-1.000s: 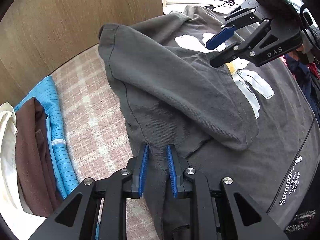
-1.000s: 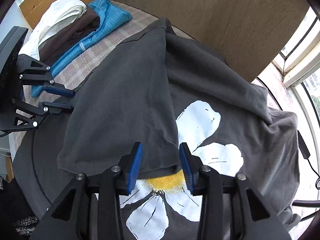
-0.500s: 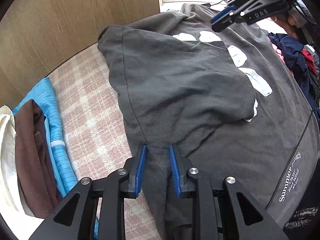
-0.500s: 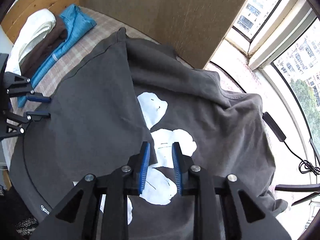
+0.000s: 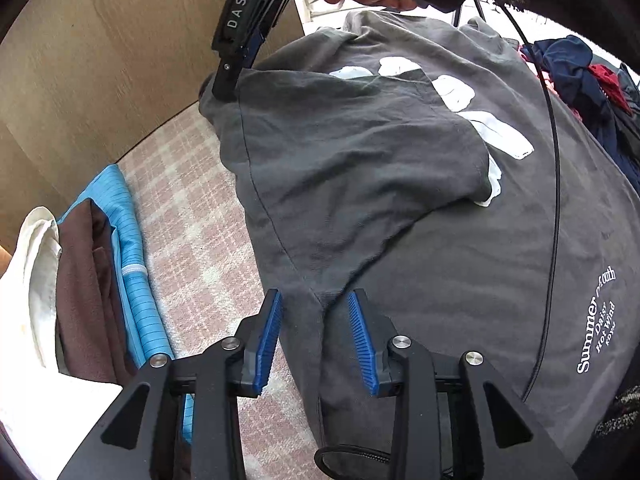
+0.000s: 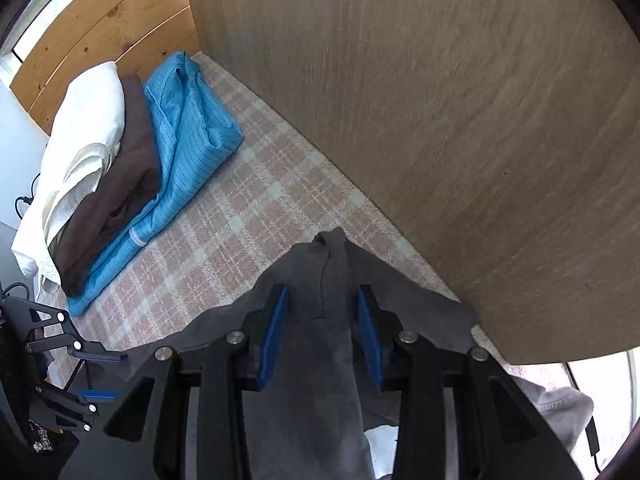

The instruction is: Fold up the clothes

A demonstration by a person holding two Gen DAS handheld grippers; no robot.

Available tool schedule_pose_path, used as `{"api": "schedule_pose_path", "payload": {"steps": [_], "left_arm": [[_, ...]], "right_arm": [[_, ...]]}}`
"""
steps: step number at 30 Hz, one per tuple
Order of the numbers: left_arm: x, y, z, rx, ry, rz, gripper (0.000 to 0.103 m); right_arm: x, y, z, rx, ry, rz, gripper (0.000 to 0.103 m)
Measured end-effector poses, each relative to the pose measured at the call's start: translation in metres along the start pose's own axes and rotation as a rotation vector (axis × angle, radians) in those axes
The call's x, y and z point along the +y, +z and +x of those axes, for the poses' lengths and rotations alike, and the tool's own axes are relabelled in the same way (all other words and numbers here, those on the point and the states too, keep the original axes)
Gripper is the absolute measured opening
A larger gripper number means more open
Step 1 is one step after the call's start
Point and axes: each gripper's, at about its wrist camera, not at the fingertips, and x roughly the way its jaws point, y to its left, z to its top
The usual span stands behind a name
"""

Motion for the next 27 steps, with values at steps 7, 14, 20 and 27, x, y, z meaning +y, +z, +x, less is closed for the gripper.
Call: {"api": "schedule_pose_path", "payload": {"steps": [7, 14, 20, 27], "left_arm": [[-0.025, 0.003, 0.006, -0.029, 0.076, 0.153, 0.039], [-0.023, 0.008, 0.010, -0.073, 0.100, 0.154, 0.040], [-0.007, 0.006, -0.001, -0.095, 0.043, 0.047, 0.004], [0.035, -0.008, -0.021, -0.094, 0.128, -0.105, 0.004]], "right_arm": [[-0.010, 0.003, -0.008, 0.004, 0.055, 0.020, 0.018], [0.001, 0.006, 0.002, 0.061, 0.020, -0.030, 0.022], [0.007, 0.009, -0.013, 0.013, 0.060, -0.031, 0.007], [0.008, 0.035, -0.025, -0.093, 0.075, 0.006, 0.007]]}}
